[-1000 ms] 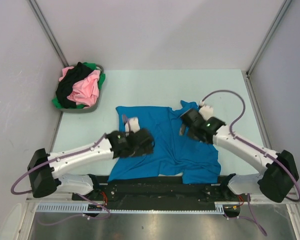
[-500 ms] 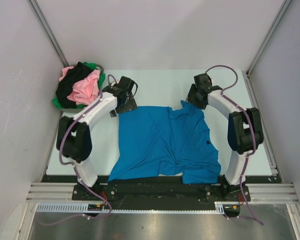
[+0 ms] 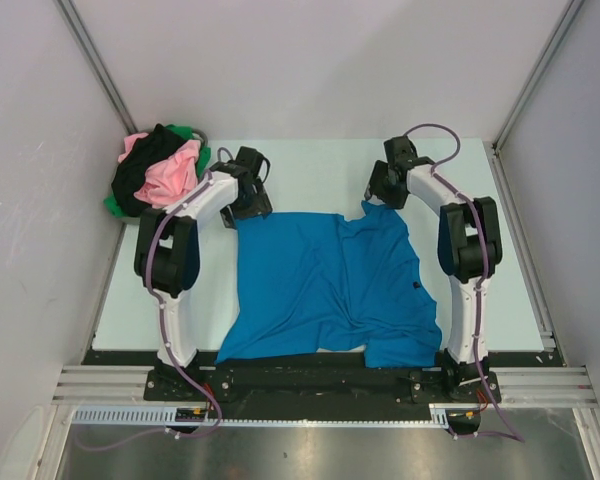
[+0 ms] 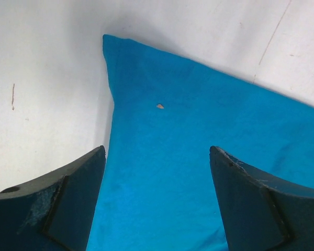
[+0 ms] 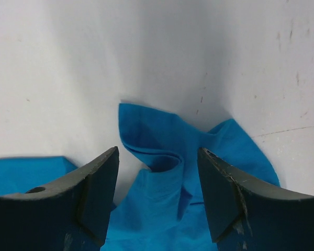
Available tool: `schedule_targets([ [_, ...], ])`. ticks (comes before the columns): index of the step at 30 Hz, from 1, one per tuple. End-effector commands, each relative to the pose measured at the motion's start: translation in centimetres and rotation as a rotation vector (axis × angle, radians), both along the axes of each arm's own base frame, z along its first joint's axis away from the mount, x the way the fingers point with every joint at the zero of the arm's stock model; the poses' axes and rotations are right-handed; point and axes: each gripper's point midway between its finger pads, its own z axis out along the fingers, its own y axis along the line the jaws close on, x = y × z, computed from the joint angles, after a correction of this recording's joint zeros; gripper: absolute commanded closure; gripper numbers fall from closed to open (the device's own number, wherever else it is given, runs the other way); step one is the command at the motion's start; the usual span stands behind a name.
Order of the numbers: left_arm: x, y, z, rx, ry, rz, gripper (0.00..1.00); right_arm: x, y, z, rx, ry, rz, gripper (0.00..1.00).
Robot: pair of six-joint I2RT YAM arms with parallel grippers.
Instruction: Fold and stack the t-shirts
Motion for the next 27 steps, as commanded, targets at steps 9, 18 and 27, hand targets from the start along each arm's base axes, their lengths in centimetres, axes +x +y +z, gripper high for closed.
schedule_targets([
  [9,1.5,-0.6,0.3,-0.065,-0.037,-0.004,0.15,0.8,1.2,-1.2,0.000,0.044,0.064,0.48],
  [18,1.6,-0.4,0.4,-0.054,-0.042,-0.012,0.15,3.3,2.7,0.8,-0.009,-0.005,0.067,1.00],
  [27,1.4,1.0,0.3,-0.033,-0.043,0.000,0.15,5.7,3.6,9.1,-0.121,-0.257,0.102,0.97],
])
